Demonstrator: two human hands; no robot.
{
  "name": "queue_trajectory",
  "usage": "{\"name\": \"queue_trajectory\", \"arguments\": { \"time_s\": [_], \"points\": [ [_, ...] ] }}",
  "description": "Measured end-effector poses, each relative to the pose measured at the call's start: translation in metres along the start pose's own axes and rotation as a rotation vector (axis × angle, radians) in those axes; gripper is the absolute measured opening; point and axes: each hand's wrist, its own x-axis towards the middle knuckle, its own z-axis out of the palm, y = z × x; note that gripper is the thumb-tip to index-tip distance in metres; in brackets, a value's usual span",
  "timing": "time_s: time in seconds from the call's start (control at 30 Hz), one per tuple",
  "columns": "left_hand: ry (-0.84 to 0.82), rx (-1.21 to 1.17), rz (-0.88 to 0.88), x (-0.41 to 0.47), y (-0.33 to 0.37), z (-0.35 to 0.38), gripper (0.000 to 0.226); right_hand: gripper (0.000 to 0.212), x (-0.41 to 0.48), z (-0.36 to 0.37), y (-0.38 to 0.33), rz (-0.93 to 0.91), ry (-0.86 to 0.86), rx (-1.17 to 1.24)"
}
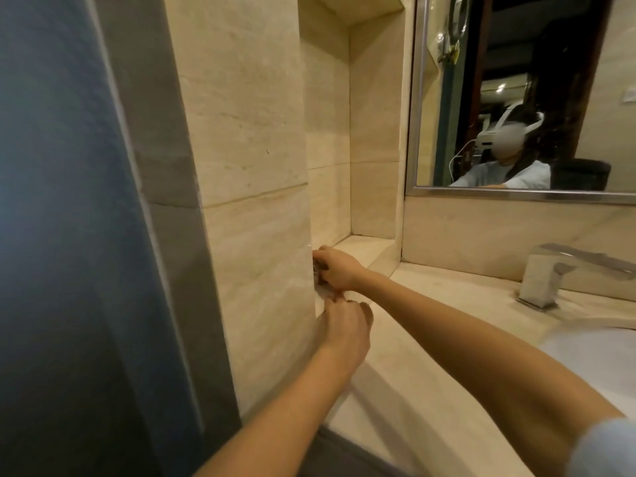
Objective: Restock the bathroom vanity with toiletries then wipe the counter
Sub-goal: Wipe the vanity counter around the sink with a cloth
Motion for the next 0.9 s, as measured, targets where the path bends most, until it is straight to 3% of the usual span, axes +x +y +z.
{"name": "queue_trajectory", "arguments": {
  "time_s": [0.2,0.27,0.37,0.47,0.57,0.63,0.7,0.8,0.9],
  "points": [
    [0.047,-0.167,-0.020,0.001,-0.006,-0.007,0.023,0.031,-0.012,-0.009,0.016,0.042,0.047,0.092],
    [0.061,-0.224,-0.031,-0.001,-0.007,-0.010,0.024,0.022,-0.026,-0.021,0.025,0.098,0.089,0.255],
    [0.079,-0.345,-0.081,-0.003,-0.007,-0.015,0.026,0.025,-0.057,-0.048,0.035,0.228,0.171,0.576],
    [0.168,-0.711,-0.233,-0.005,-0.007,-0.020,0.039,0.021,-0.092,-0.074,0.050,0.287,0.203,0.818],
    [0.187,-1.229,-0.293,-0.005,0.000,-0.028,0.069,0.028,-0.131,-0.090,0.064,0.293,0.197,0.788],
    [0.165,-1.559,-0.201,-0.004,0.013,-0.040,0.088,0.033,-0.160,-0.097,0.068,0.275,0.122,0.749],
    [0.168,-1.664,-0.072,-0.001,0.028,-0.051,0.095,0.045,-0.188,-0.102,0.071,0.256,0.023,0.736],
    [0.193,-1.664,0.170,0.005,0.047,-0.060,0.076,0.048,-0.224,-0.107,0.079,0.261,0.005,0.625],
    [0.165,-1.534,0.310,0.004,0.060,-0.059,0.043,0.041,-0.260,-0.116,0.093,0.288,-0.008,0.526]
  ]
}}
